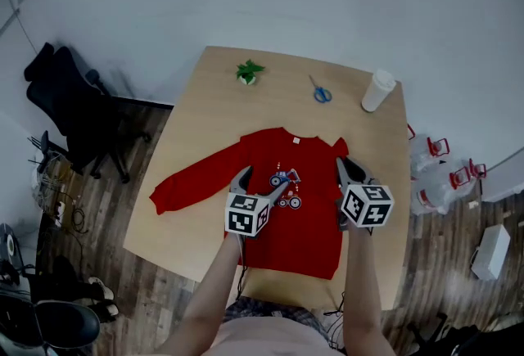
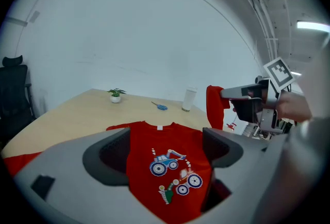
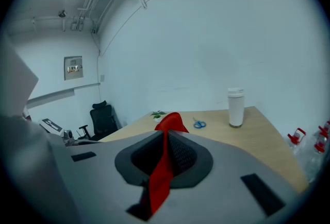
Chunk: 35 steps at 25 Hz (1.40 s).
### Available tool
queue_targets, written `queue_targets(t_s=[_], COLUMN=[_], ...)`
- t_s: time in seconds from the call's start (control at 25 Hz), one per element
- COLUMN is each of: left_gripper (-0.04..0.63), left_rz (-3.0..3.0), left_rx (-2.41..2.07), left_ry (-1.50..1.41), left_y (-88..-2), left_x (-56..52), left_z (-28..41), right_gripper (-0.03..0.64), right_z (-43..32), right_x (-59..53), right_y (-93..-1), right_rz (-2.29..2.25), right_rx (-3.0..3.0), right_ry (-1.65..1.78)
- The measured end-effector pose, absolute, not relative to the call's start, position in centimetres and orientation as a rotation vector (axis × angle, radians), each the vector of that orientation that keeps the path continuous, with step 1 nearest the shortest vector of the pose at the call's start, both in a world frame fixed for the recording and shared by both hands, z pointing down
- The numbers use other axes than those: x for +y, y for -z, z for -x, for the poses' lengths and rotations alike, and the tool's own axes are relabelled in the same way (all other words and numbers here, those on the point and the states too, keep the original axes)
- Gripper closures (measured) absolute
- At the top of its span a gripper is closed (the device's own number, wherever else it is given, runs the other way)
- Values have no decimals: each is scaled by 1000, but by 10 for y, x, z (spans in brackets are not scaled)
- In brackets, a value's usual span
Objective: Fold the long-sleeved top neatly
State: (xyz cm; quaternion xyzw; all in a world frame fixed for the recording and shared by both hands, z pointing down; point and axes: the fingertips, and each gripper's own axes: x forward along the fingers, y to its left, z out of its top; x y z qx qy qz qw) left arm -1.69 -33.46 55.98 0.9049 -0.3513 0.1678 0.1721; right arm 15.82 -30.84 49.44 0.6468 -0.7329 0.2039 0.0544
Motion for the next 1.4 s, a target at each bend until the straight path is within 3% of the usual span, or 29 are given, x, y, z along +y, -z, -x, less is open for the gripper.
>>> queue_targets(t_s=[0.72, 1.4], left_gripper=[158, 158], left_rz=[-2457, -2351], left_rx=[-1101, -1198], left_ry=[-488, -506], left_y=[-588, -612], left_x=[-378, -381], left_z=[94, 160], right_gripper=[588, 575], right_z=[9, 77], right_x=[-400, -433], right_y=[-566, -636], right_rz=[-1455, -1236], right_rx=[-2331, -2291], right_ry=[-611, -683])
